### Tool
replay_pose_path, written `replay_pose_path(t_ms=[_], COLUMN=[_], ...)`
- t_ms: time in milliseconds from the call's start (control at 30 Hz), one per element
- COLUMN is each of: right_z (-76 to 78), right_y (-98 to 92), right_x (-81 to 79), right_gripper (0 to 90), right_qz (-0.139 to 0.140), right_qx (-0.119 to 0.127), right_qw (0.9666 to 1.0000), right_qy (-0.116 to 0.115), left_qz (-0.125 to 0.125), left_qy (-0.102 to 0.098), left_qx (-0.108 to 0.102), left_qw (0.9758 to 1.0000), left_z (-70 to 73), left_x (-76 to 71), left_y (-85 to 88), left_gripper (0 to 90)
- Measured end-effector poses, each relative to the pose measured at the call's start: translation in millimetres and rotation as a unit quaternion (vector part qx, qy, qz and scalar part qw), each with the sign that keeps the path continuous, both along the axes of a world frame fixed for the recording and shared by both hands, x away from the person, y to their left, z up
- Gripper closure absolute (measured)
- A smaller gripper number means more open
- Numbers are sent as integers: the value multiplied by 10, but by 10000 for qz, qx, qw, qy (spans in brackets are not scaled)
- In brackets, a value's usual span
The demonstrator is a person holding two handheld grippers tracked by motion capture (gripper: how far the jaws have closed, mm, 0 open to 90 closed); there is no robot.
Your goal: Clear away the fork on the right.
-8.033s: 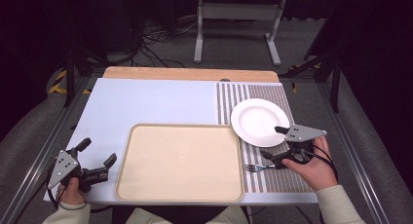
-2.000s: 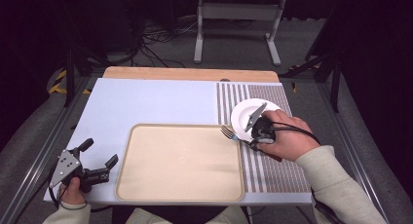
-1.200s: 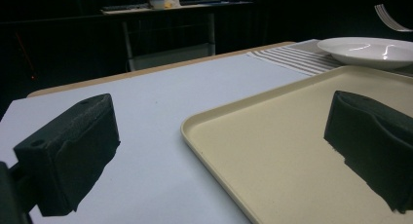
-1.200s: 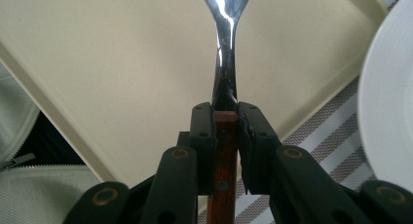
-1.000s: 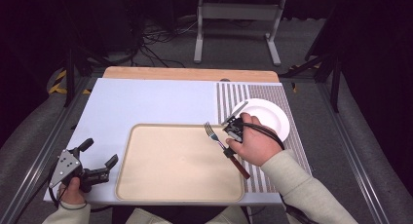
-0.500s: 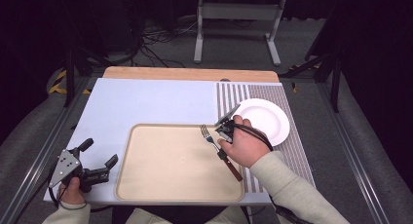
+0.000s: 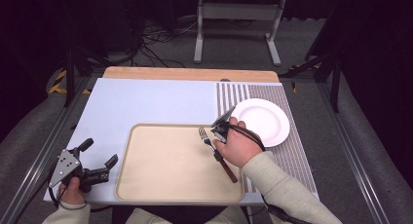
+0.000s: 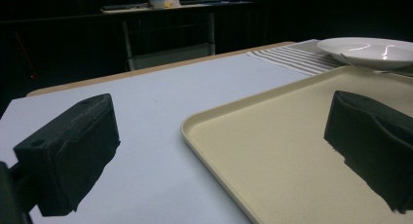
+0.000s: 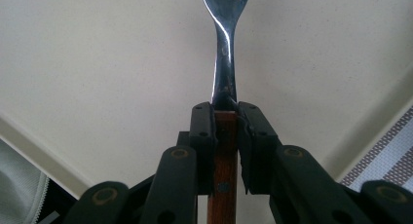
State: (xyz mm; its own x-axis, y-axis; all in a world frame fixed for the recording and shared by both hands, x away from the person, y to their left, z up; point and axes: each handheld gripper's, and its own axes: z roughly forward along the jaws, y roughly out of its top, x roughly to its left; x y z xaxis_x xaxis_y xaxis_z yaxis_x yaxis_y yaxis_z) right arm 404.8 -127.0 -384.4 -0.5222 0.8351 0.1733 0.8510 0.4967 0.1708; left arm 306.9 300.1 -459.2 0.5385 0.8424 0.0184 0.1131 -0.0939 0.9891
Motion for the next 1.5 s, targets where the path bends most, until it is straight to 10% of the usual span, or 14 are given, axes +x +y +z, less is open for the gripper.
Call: replay_pose_path(t_ms=[967, 1333, 1500], right_z=[-275, -181, -132], right_y=[45, 70, 120], right_x=[21, 1, 10], right_gripper=[771, 449, 205], right_qz=[-354, 68, 536], right_qx=[-156, 147, 607], right_qw=[9984, 9995, 9941], right_qy=[408, -259, -715], left_qz=[-29, -36, -37], left_qy=[12, 6, 6], left_qx=[9, 16, 23], left_qw=[10000, 10000, 10000], left_z=[0, 0, 0], left_x=[3, 3, 2], left_y=[-3, -3, -5], left_gripper=[0, 0, 0])
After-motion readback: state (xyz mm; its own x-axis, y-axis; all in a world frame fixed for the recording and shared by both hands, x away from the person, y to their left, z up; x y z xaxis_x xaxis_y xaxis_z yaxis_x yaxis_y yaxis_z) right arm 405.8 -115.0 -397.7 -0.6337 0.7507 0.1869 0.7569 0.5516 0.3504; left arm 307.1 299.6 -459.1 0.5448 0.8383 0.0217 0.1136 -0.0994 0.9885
